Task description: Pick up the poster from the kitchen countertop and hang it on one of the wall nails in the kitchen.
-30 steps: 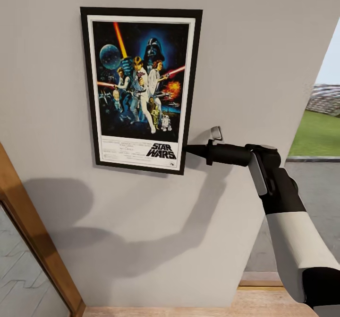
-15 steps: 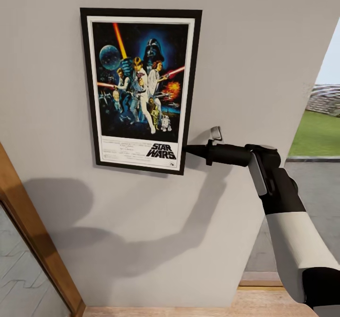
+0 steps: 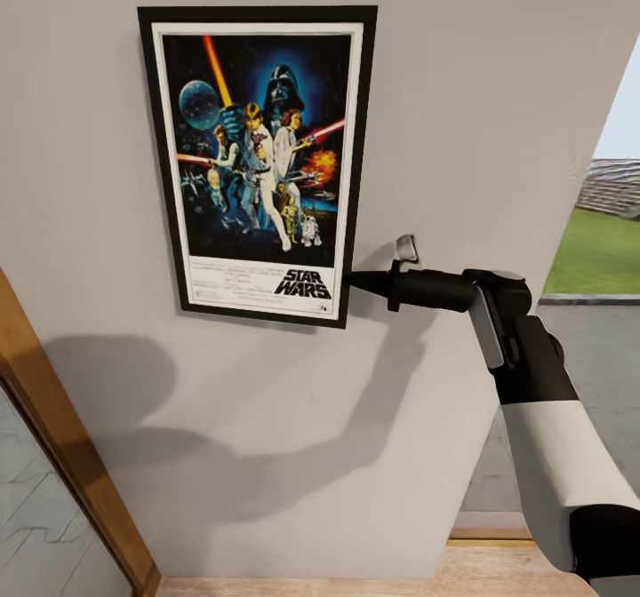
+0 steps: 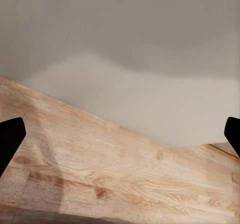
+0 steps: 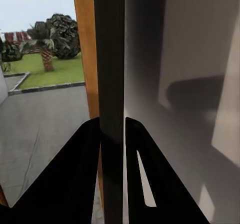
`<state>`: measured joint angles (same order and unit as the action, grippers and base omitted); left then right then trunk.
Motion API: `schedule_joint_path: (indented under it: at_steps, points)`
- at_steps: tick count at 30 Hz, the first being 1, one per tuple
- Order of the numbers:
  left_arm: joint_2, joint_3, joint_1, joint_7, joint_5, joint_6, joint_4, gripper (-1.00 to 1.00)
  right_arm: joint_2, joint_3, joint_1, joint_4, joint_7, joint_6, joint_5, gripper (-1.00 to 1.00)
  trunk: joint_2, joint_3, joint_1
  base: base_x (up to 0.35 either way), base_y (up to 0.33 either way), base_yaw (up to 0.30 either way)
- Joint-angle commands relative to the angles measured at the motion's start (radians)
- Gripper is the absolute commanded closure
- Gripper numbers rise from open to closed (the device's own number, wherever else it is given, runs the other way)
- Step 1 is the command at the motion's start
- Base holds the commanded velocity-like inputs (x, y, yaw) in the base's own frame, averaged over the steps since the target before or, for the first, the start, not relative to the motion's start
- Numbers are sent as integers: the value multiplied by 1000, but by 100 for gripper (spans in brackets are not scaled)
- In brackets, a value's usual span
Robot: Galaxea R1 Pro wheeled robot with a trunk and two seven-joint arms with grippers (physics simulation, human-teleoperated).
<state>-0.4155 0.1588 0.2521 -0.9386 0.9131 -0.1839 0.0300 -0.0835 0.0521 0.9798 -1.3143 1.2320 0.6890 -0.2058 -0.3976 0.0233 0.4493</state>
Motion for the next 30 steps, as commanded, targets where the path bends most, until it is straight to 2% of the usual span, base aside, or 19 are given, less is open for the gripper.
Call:
schedule_joint_path:
  at_steps: [1, 30]
  points:
    - [0, 8, 1, -2, 6, -7, -1, -100, -1, 2, 1, 0, 1, 10, -9, 100, -2, 2, 1, 0, 0, 0]
    - [0, 8, 1, -2, 6, -6, -1, -100, -1, 2, 0, -2, 1, 11, -7, 100, -2, 2, 1, 0, 18, 0]
